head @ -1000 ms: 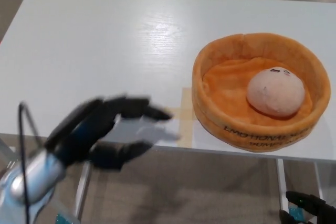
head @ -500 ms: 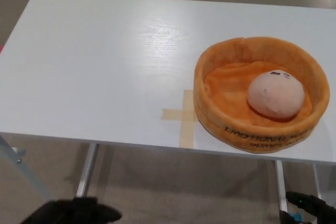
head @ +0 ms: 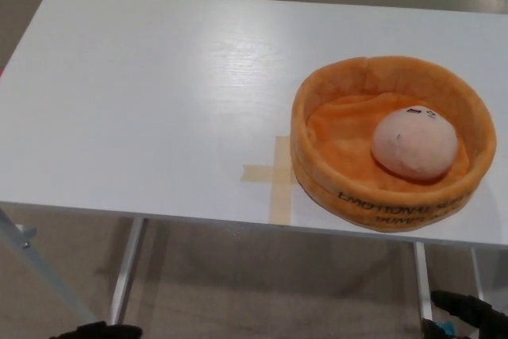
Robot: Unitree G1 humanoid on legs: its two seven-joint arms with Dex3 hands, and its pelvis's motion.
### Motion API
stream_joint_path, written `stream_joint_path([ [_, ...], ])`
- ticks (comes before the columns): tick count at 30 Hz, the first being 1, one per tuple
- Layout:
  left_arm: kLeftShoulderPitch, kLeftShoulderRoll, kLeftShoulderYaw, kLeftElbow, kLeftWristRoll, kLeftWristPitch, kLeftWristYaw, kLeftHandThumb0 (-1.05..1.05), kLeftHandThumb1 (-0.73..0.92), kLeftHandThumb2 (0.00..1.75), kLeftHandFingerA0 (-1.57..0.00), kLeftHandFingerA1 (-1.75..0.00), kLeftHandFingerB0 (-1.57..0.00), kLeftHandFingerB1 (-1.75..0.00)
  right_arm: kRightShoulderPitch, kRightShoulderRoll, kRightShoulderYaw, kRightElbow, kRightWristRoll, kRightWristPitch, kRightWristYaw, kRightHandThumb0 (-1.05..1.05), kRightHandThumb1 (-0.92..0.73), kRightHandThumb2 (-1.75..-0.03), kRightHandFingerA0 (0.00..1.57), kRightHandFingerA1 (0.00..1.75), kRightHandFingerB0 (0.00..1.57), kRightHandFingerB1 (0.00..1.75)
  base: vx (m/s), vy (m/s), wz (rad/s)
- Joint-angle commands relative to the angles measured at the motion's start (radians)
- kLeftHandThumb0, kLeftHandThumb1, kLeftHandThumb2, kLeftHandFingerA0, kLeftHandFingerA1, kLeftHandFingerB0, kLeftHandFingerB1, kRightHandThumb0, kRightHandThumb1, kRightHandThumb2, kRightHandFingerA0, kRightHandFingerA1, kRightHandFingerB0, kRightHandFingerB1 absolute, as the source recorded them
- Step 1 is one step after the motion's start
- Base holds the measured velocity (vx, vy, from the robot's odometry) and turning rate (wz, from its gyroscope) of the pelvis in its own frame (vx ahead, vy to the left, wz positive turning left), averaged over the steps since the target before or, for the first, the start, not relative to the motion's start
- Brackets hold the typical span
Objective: Use the left hand to pick up the pink round toy on the left and place it inside the orange plate on the desk.
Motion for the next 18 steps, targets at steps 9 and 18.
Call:
stream_joint_path([
  [9, -0.130, -0.027, -0.020, 0.327, 0.086, -0.042, 0.243, -0.08, 0.46, 0.93, -0.15, -0.52, -0.16, -0.49, 0.014, -0.008, 0.016, 0.013, -0.012, 0.008, 0.014, -0.22, -0.60, -0.58, 0.63, 0.65, 0.64, 0.51, 0.00, 0.000, 0.00],
  [18, -0.134, -0.028, -0.027, 0.351, 0.102, -0.075, 0.270, -0.21, 0.61, 0.63, -0.25, -0.39, -0.24, -0.31, 0.015, -0.011, 0.030, 0.017, -0.014, 0.015, 0.019, -0.26, -0.61, -0.58, 0.72, 0.69, 0.64, 0.50, 0.00, 0.000, 0.00],
])
